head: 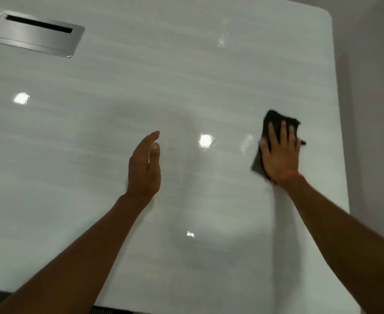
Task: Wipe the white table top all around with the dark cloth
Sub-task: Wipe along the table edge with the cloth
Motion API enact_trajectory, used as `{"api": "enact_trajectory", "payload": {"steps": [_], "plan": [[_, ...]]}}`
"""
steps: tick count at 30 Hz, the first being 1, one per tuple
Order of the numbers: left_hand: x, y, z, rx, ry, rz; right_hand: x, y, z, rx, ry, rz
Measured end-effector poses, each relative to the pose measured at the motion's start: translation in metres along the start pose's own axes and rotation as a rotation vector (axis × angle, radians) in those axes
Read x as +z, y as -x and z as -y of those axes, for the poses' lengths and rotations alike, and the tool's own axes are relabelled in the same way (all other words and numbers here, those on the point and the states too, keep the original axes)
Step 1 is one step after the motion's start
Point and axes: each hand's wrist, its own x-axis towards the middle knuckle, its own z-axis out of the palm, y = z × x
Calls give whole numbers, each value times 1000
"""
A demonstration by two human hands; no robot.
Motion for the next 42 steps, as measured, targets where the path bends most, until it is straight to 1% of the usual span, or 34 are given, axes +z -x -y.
{"api": "enact_trajectory", "payload": {"steps": [1, 2, 4, 6, 7, 9, 10, 11, 12, 14, 16, 17, 18, 19, 20, 22, 24, 25, 26, 27, 28, 30, 32, 34, 38, 40, 42], "plan": [[-2, 3, 4, -4, 9, 3, 2, -23, 21, 18, -16, -11], [-4, 7, 7, -5, 3, 0, 8, -39, 49, -15, -11, -24], [-9, 12, 10, -10, -20, 0, 28, -37, 110, -176, 19, -78], [-13, 20, 7, -23, -24, 10, 40, 19, 156, -409, 30, -106], [-14, 23, 2, -25, -24, 16, 41, 56, 165, -509, 24, -76], [-14, 28, -8, -25, -10, 37, 36, 118, 148, -627, 4, 2], [-13, 30, -14, -23, 0, 48, 35, 139, 126, -626, 12, 23], [-12, 30, -18, -17, 2, 58, 33, 151, 98, -571, 17, 35], [-11, 31, -21, -6, -5, 68, 29, 153, 69, -474, 21, 38], [-7, 31, -24, 17, -24, 81, 19, 125, 23, -259, 47, 23], [-3, 33, -24, 22, -29, 87, 12, 78, 18, -80, 31, 26], [-1, 35, -24, 17, -32, 87, 12, 58, 34, -50, 8, 23], [2, 38, -23, 11, -33, 86, 15, 48, 55, -70, 0, 16], [5, 42, -23, 5, -28, 84, 24, 49, 77, -143, -3, -17], [10, 46, -23, 3, -22, 83, 33, 61, 97, -250, 1, -45], [24, 56, -27, 6, -37, 91, 46, 117, 117, -467, 1, -54], [45, 65, -36, 7, -52, 122, 42, 182, 100, -589, -20, 39], [59, 71, -42, 6, -47, 143, 38, 208, 78, -612, -20, 79], [74, 77, -48, 3, -37, 166, 34, 225, 49, -602, -15, 100], [90, 83, -55, 0, -25, 191, 31, 236, 14, -554, -9, 102], [106, 89, -61, 2, -18, 219, 28, 239, -24, -469, 3, 87], [137, 103, -70, 23, -28, 274, 15, 225, -98, -242, 8, 82], [163, 113, -78, 28, -34, 310, 1, 184, -149, -66, -6, 101], [183, 117, -81, 14, -22, 329, -8, 123, -172, -10, -20, 99], [203, 116, -75, 49, -7, 322, -16, 7, -169, 17, -27, 59], [204, 114, -77, 72, -47, 309, -16, -13, -173, 21, -39, 66], [199, 116, -80, 75, -66, 295, -14, 3, -179, -9, -54, 59]]}}
